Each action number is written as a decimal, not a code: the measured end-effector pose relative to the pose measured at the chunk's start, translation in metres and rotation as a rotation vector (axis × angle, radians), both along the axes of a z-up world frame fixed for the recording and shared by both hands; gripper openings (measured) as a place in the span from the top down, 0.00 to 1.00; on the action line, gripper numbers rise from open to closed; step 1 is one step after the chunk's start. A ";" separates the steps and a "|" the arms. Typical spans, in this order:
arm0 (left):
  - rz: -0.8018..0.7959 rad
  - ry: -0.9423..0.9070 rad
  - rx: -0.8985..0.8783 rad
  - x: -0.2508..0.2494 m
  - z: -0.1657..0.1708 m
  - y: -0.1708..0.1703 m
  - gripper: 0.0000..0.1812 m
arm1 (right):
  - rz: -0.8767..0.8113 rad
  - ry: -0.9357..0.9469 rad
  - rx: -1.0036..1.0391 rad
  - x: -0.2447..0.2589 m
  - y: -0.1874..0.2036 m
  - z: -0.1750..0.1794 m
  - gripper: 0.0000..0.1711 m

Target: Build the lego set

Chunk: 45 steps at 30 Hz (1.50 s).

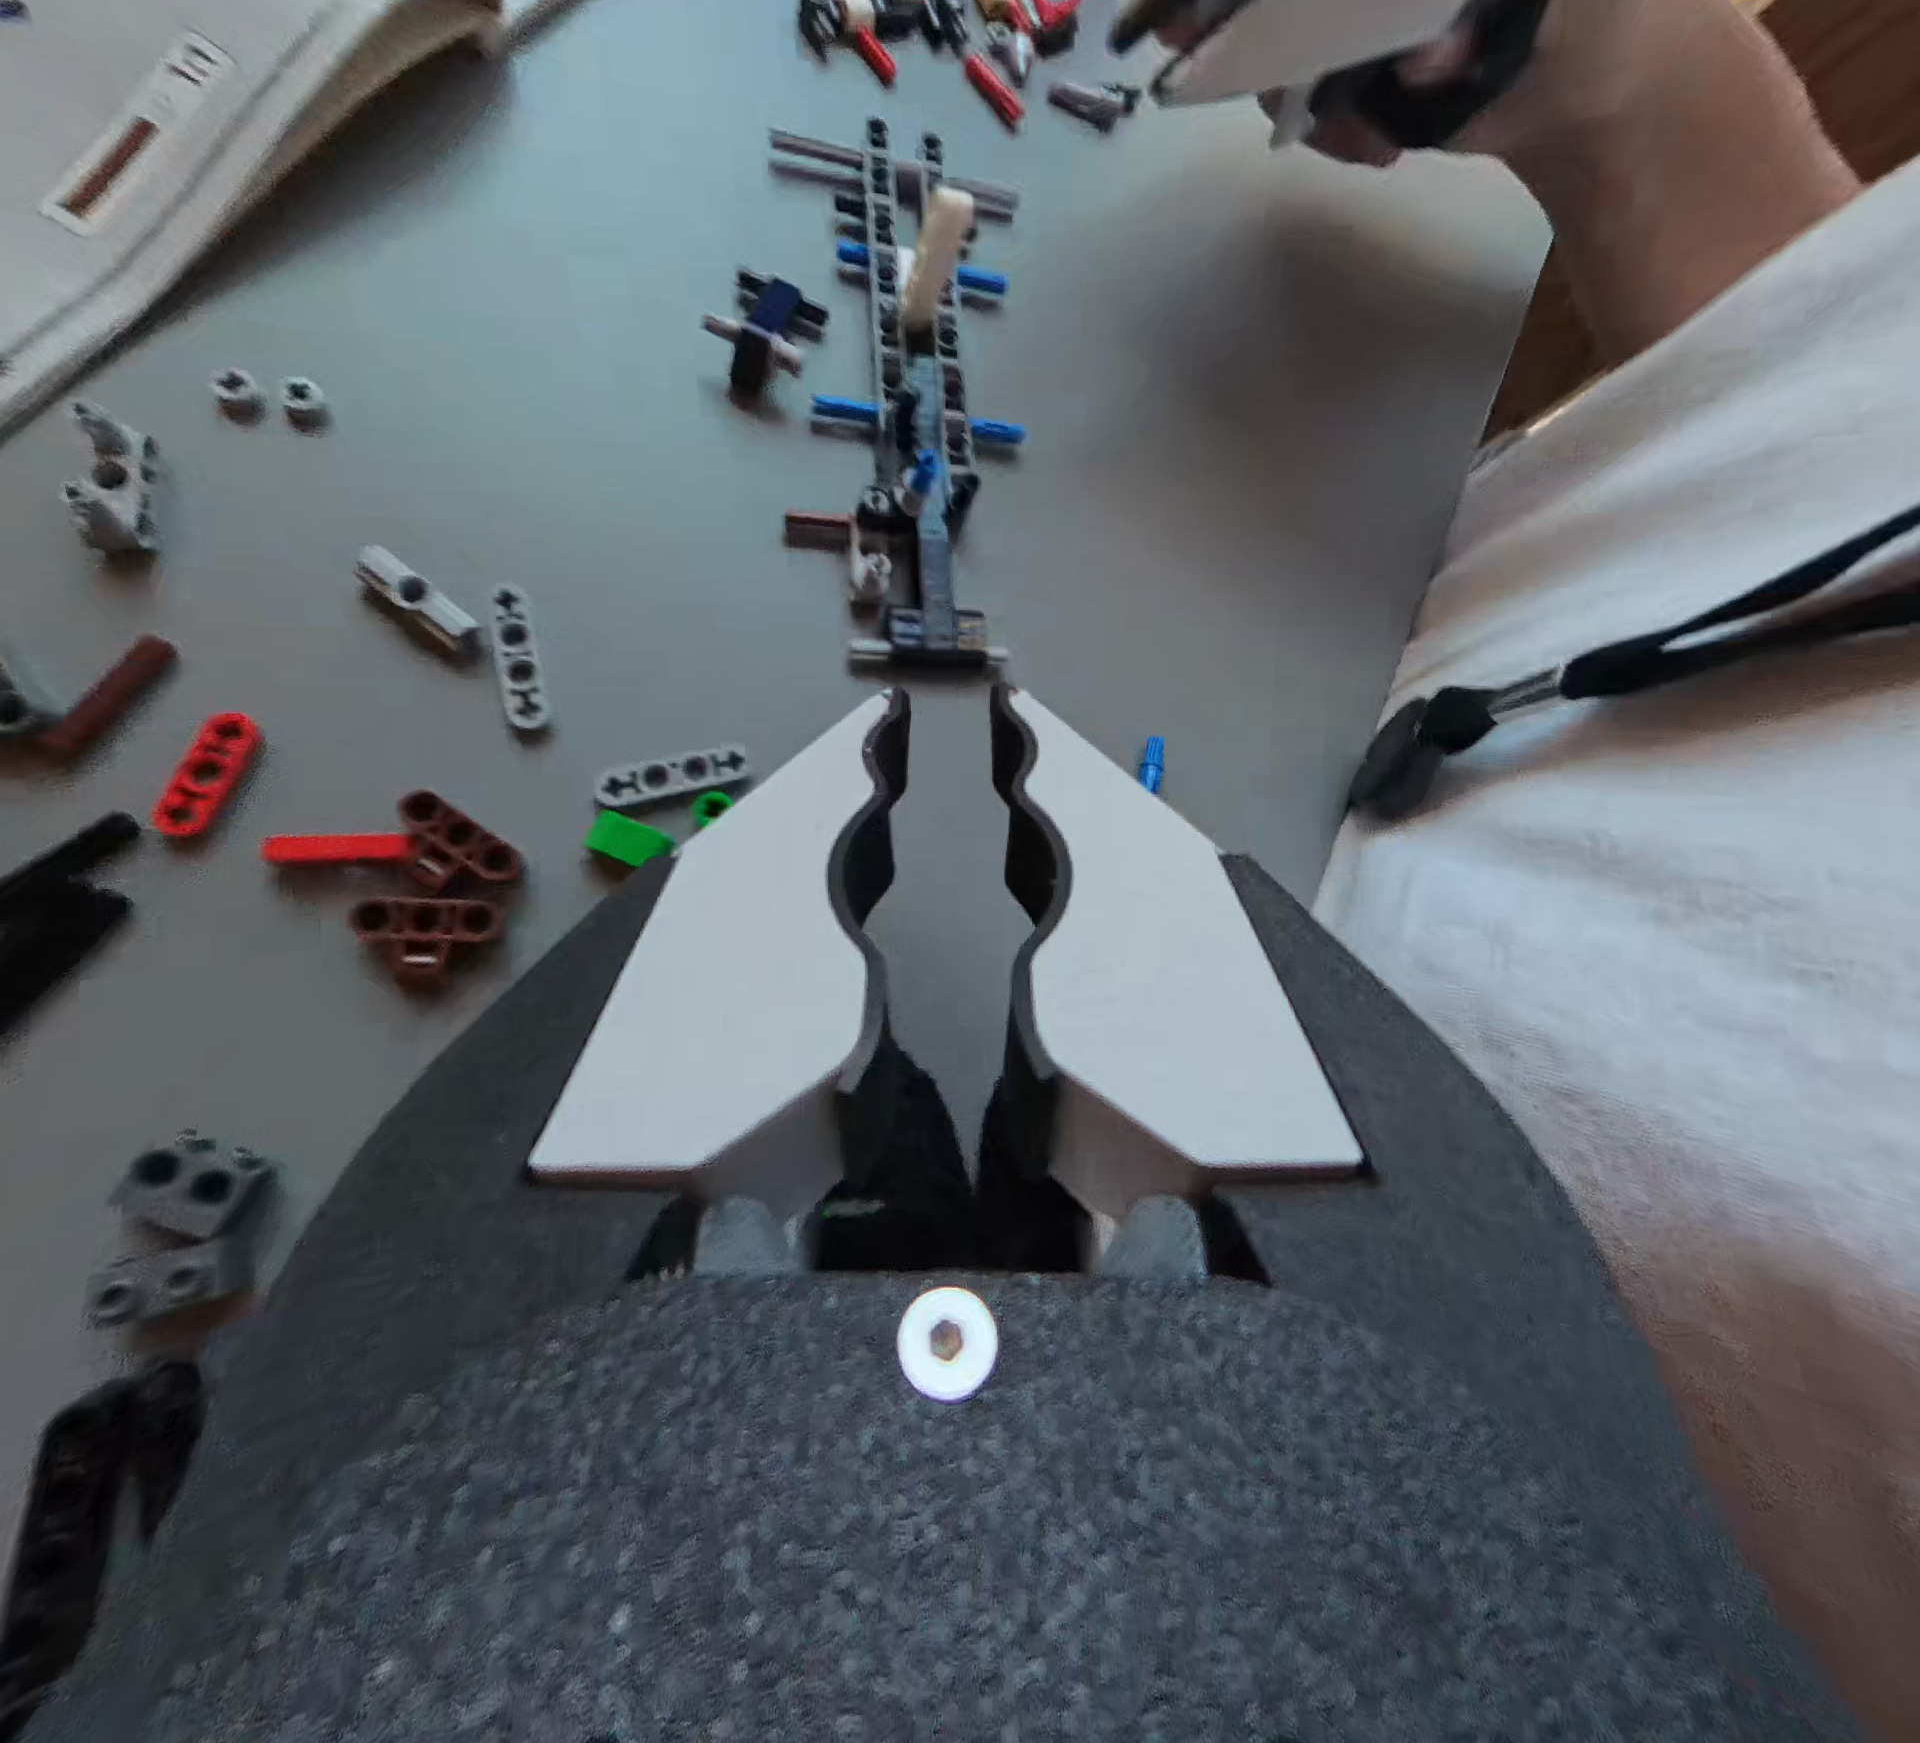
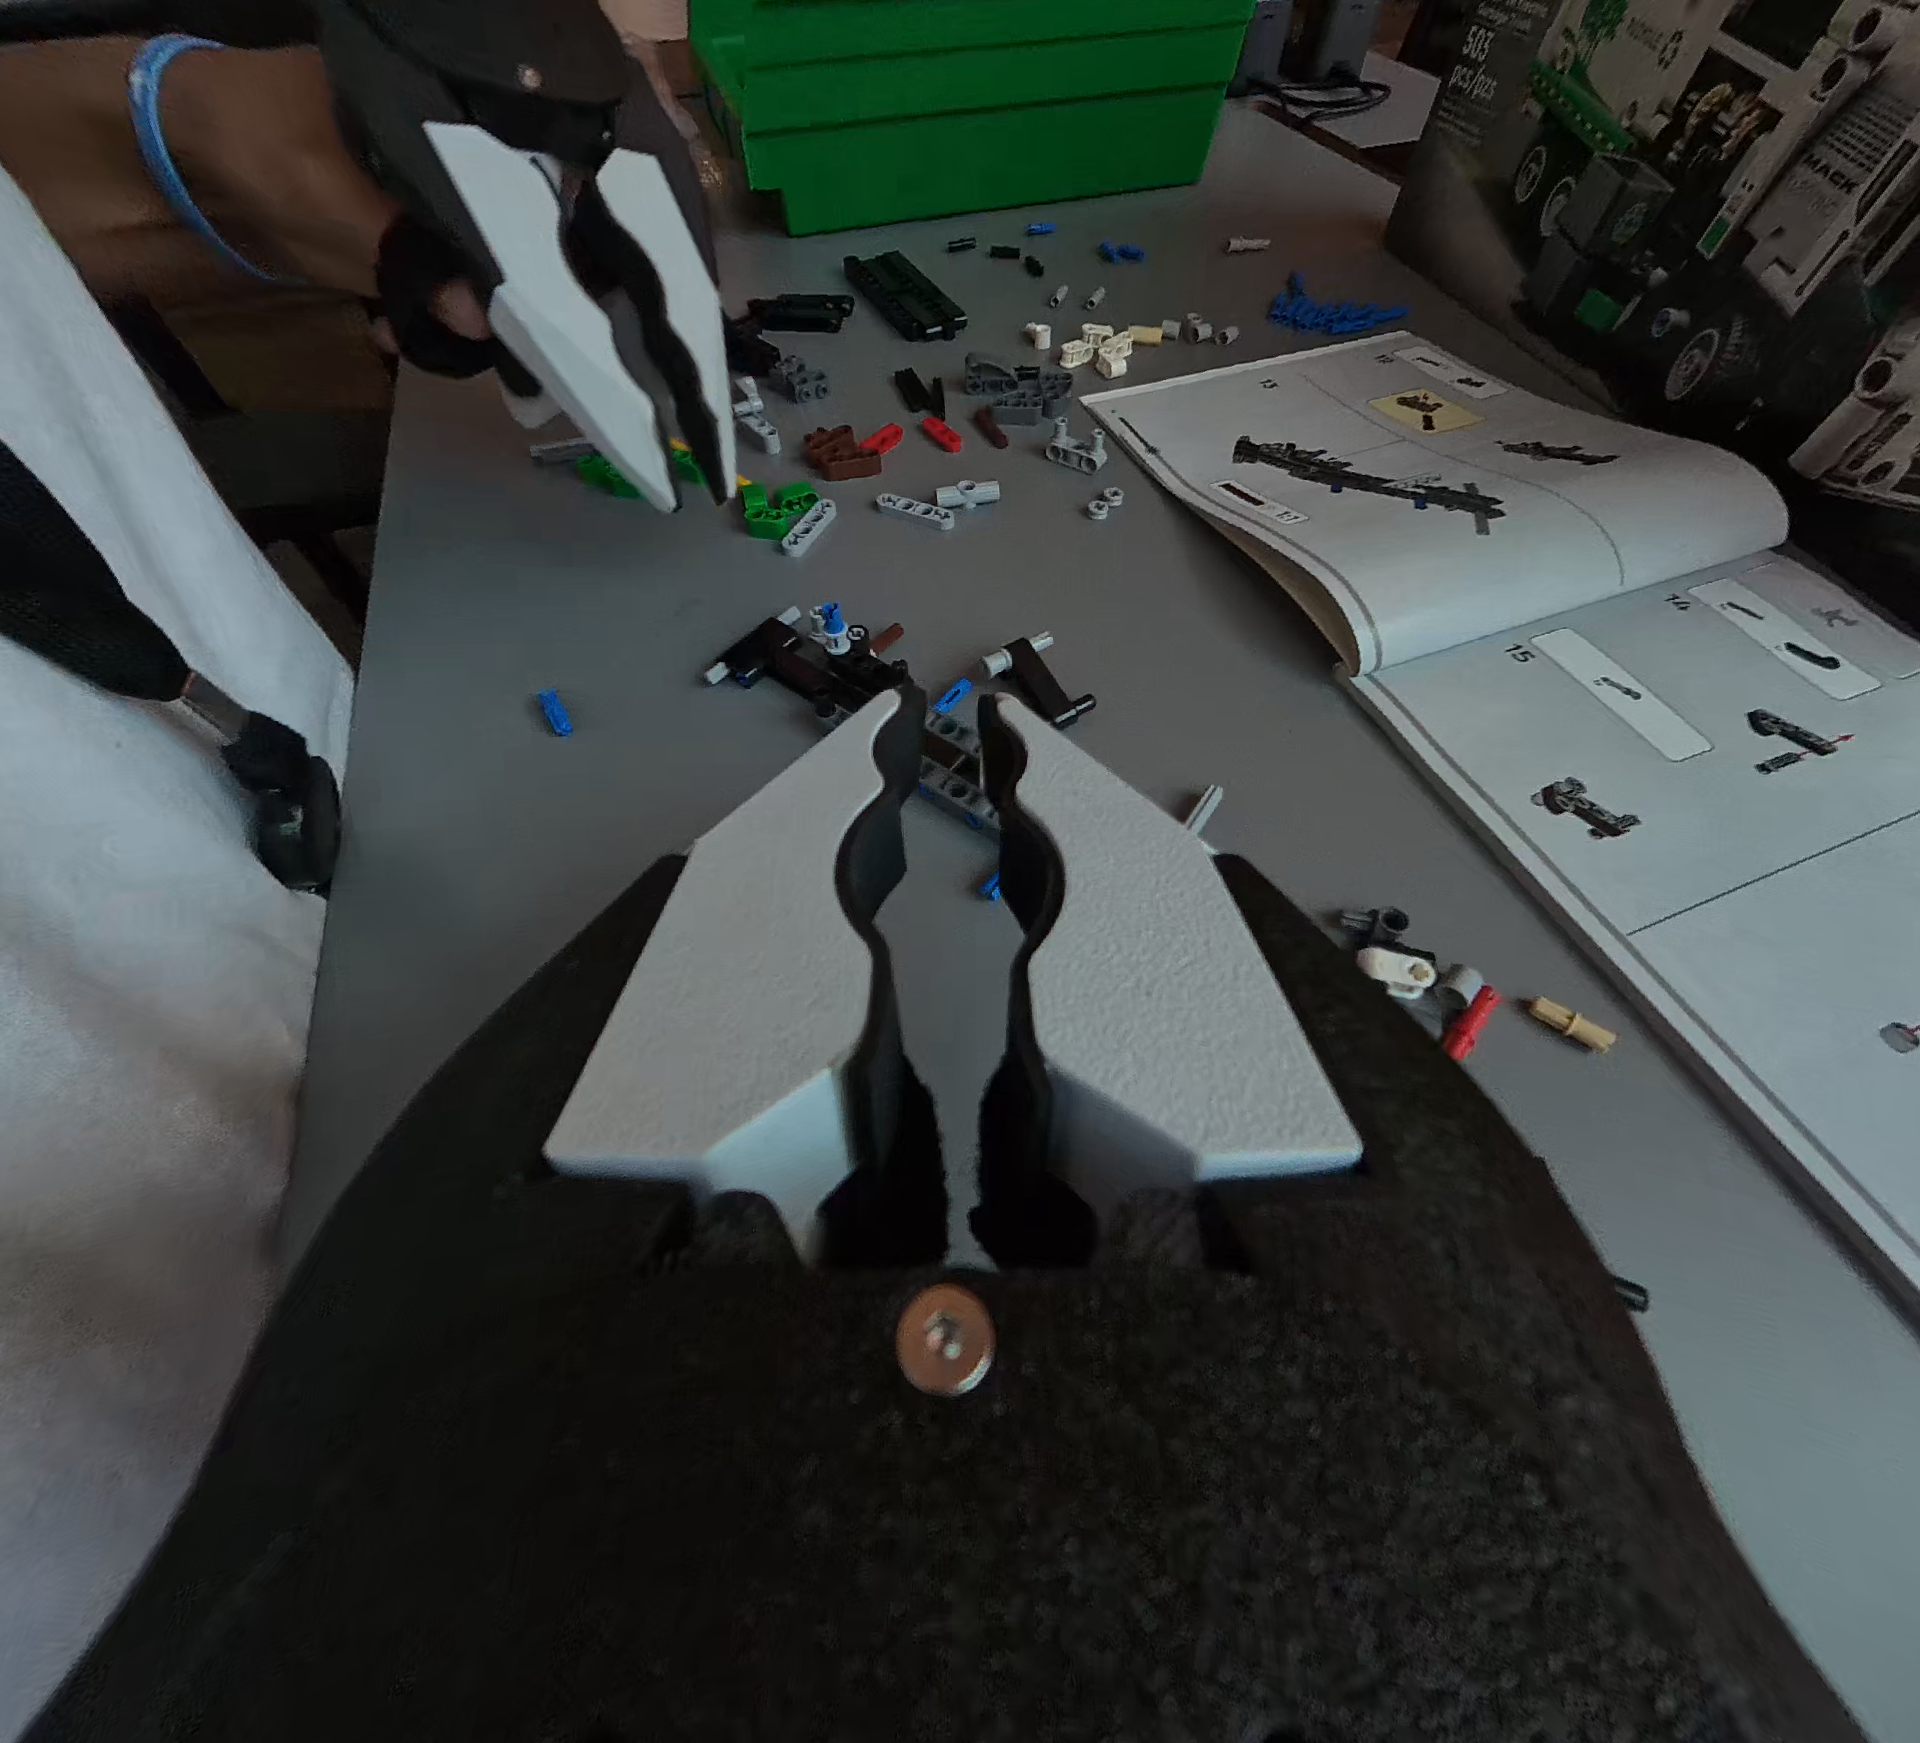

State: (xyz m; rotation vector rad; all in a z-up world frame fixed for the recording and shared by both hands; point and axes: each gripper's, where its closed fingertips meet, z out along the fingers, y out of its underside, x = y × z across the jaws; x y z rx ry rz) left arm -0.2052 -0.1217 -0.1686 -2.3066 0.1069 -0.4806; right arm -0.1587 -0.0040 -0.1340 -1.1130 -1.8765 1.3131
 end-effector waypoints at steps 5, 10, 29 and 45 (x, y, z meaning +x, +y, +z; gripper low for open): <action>-0.173 -0.010 -0.004 0.056 -0.012 -0.022 0.92 | 0.026 0.007 -0.058 0.001 -0.009 0.000 0.96; -0.285 0.003 0.029 0.083 -0.019 -0.022 0.91 | 0.030 0.023 -0.044 0.006 -0.017 0.004 0.96; -0.857 0.270 0.128 0.110 -0.027 0.005 0.91 | -0.038 0.000 -0.056 0.039 -0.004 -0.001 0.96; -0.613 0.250 0.234 0.095 -0.006 0.053 0.99 | 0.014 -0.062 -0.054 0.056 -0.025 -0.010 0.96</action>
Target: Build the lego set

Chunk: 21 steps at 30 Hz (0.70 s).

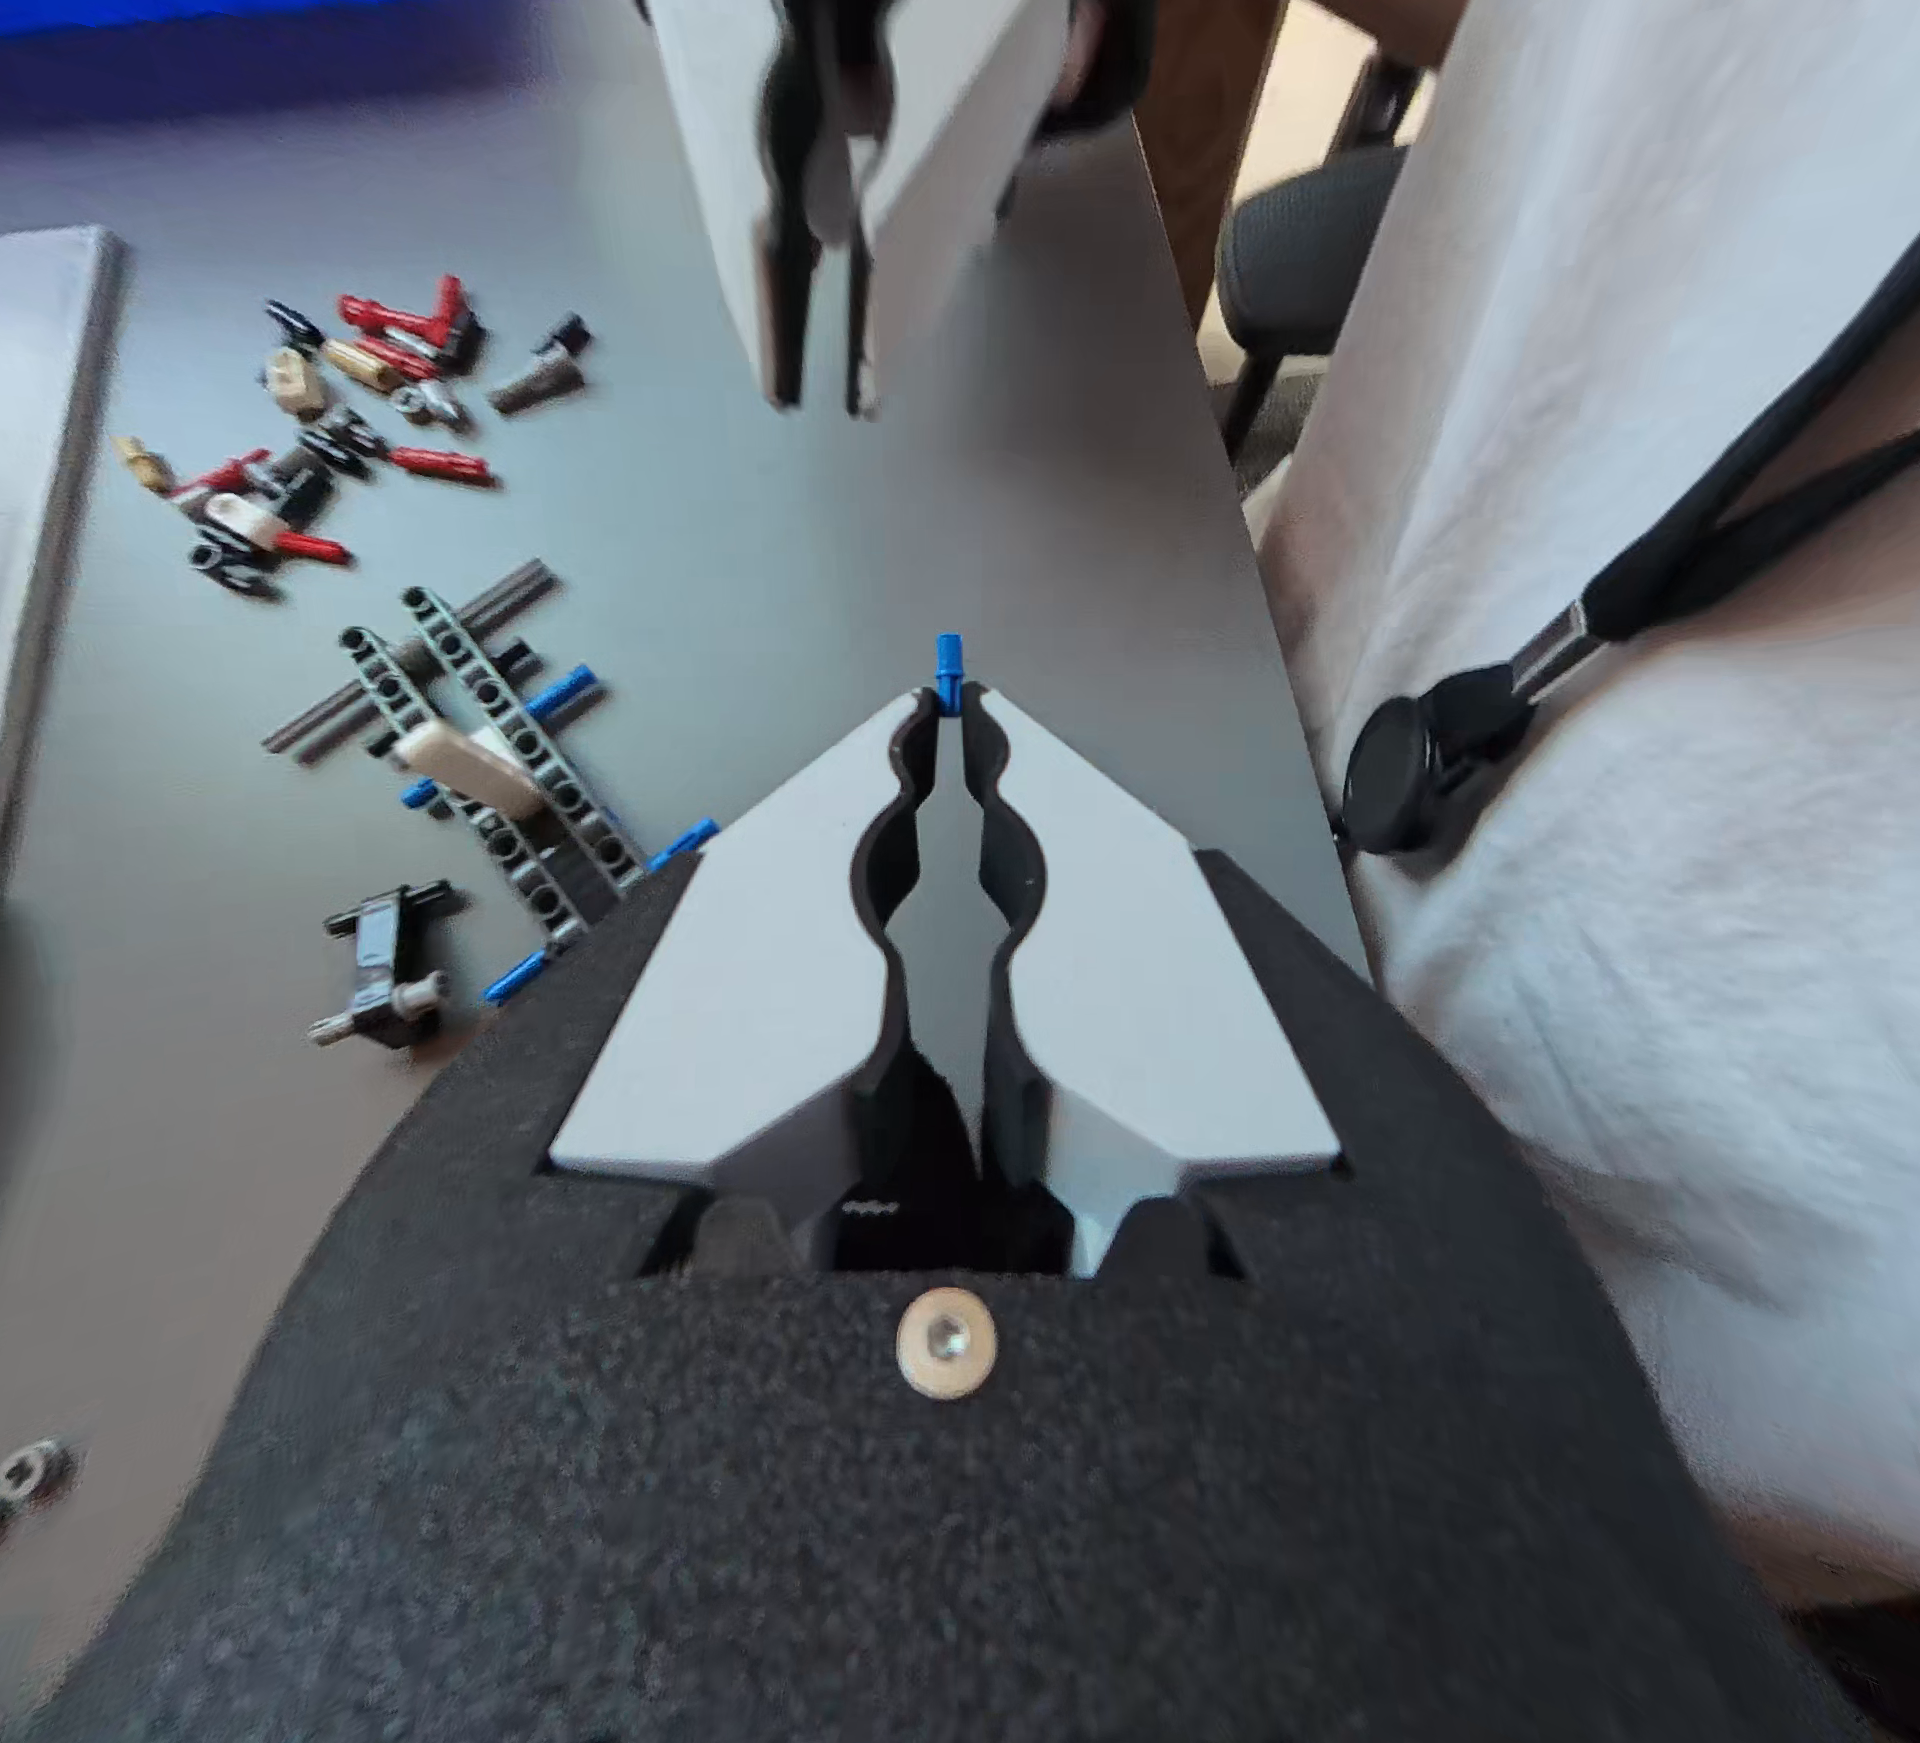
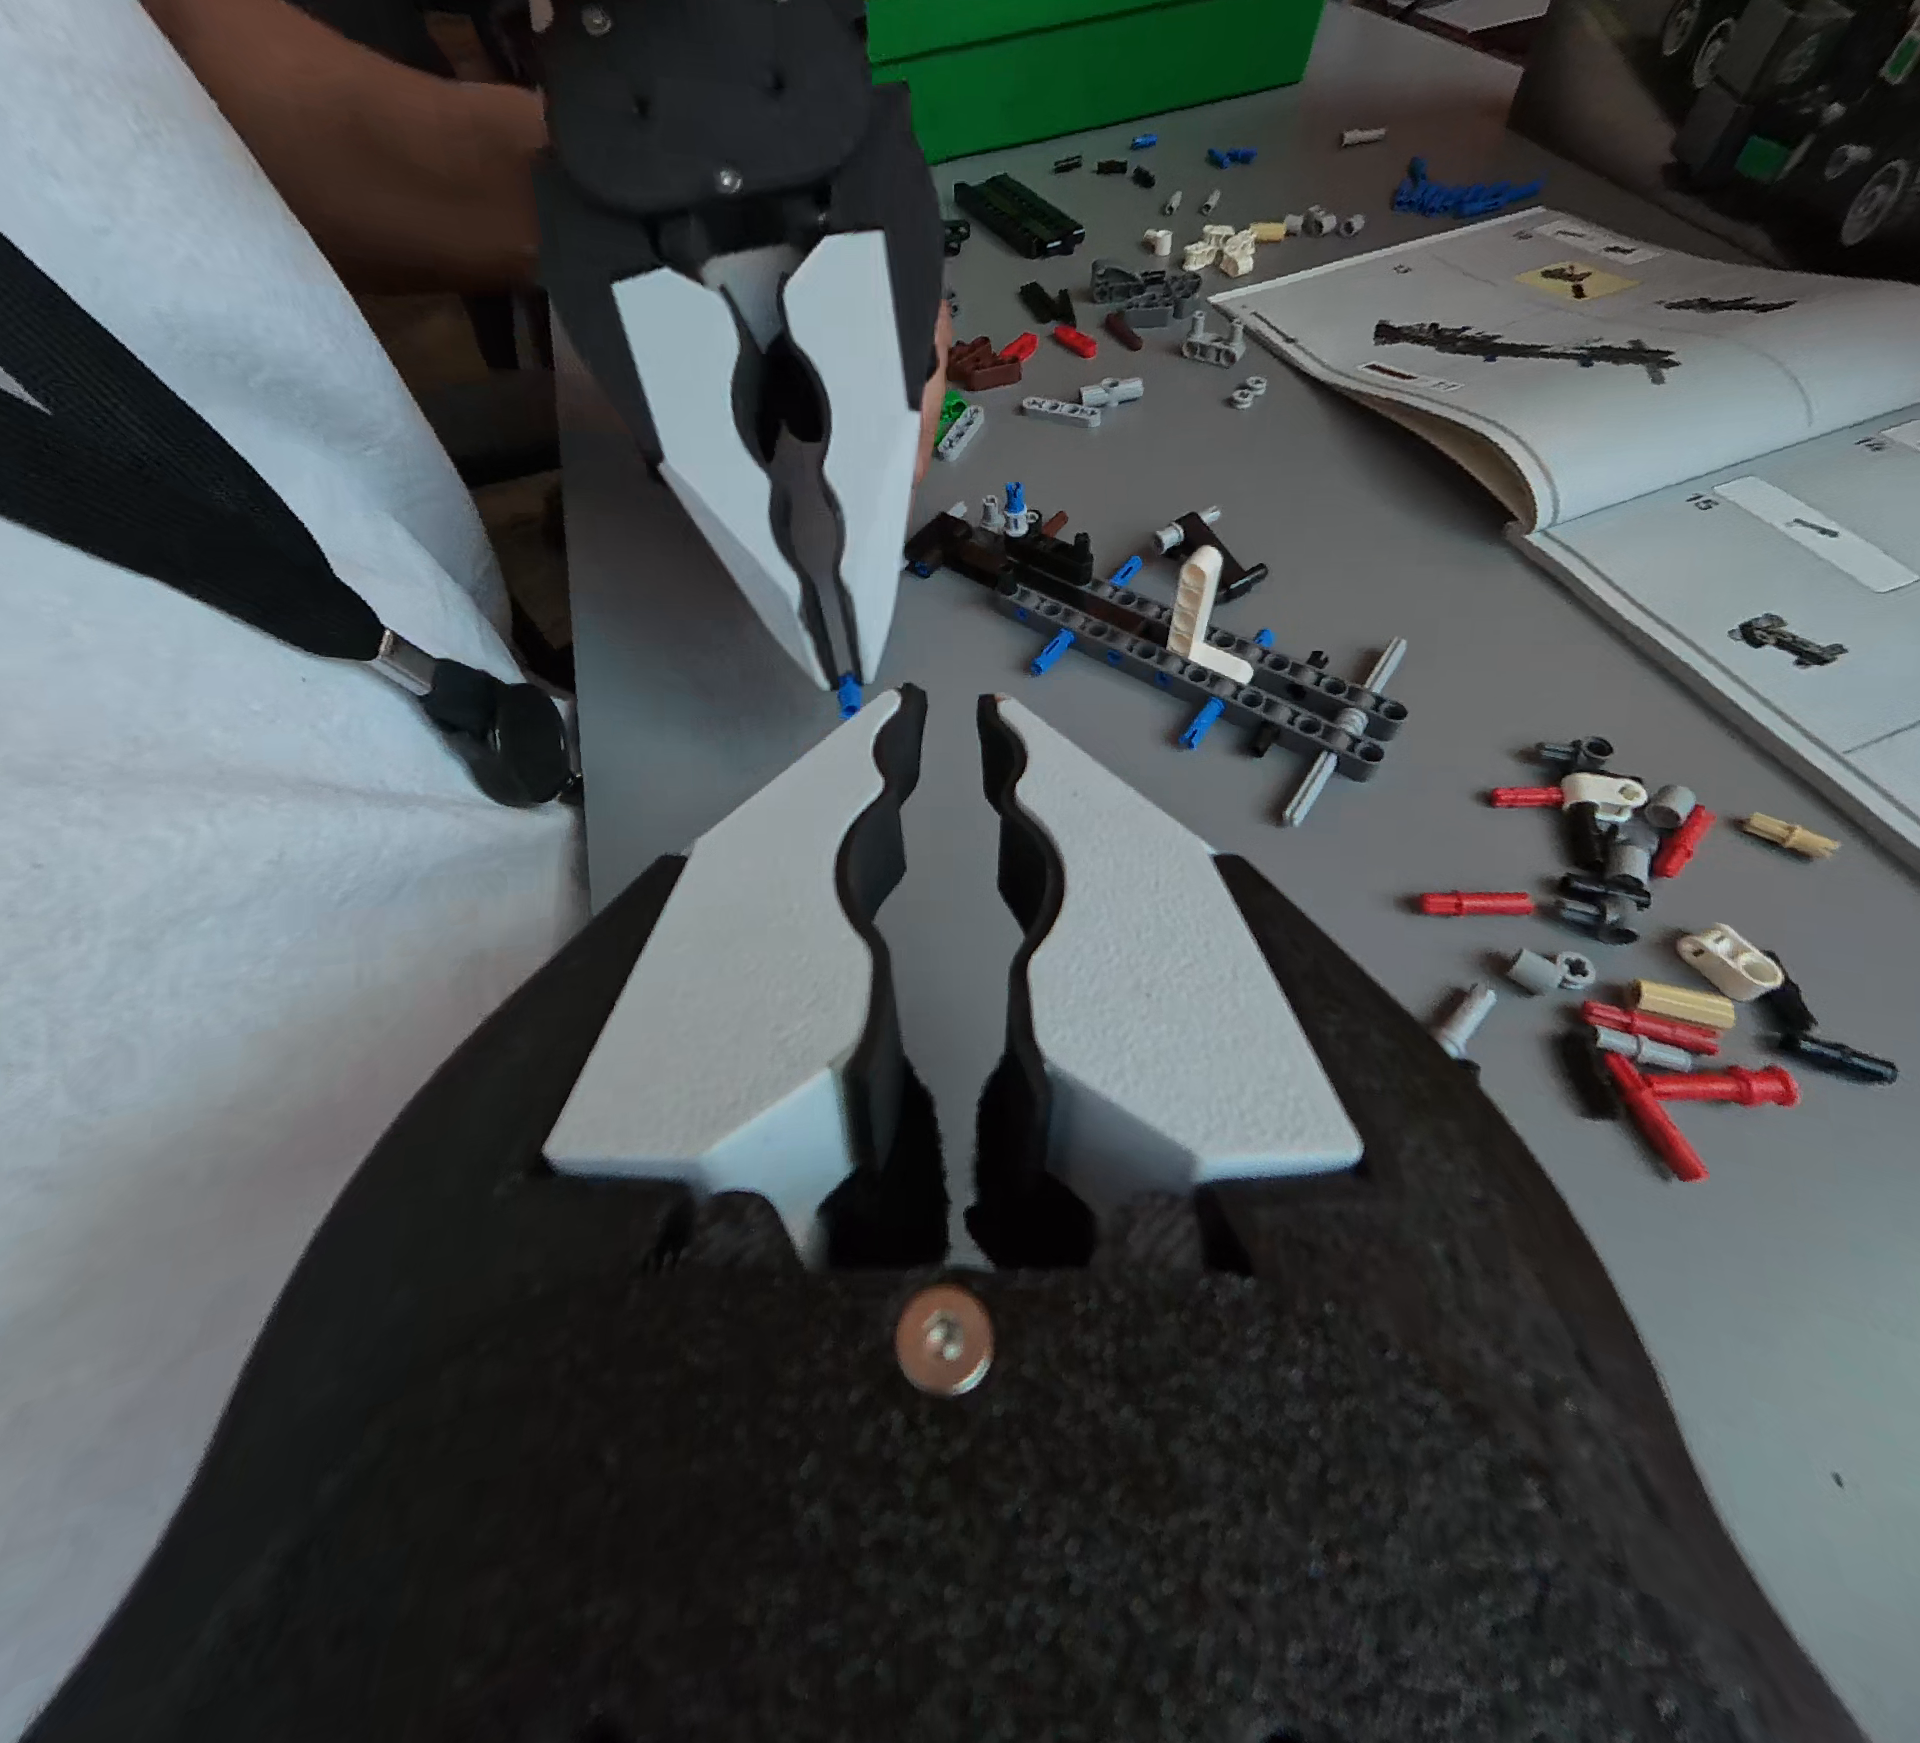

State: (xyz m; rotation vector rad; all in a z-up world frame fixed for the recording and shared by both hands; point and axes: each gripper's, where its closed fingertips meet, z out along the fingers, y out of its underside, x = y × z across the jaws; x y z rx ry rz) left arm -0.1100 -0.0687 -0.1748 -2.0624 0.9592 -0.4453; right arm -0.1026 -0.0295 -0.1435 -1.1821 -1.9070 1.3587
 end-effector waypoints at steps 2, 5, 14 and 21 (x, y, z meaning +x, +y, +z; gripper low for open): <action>0.048 -0.044 0.080 -0.004 0.017 0.008 0.99 | 0.019 0.038 0.001 -0.006 -0.009 0.006 0.96; 0.070 -0.064 0.124 -0.004 0.026 0.010 0.99 | 0.044 0.085 -0.016 -0.015 -0.018 0.014 0.96; 0.068 -0.069 0.144 -0.008 0.029 0.009 0.99 | 0.139 0.026 0.035 -0.019 -0.031 0.000 0.96; 0.048 -0.056 0.135 -0.008 0.026 0.008 0.98 | 0.126 0.041 0.058 -0.021 -0.031 0.000 0.99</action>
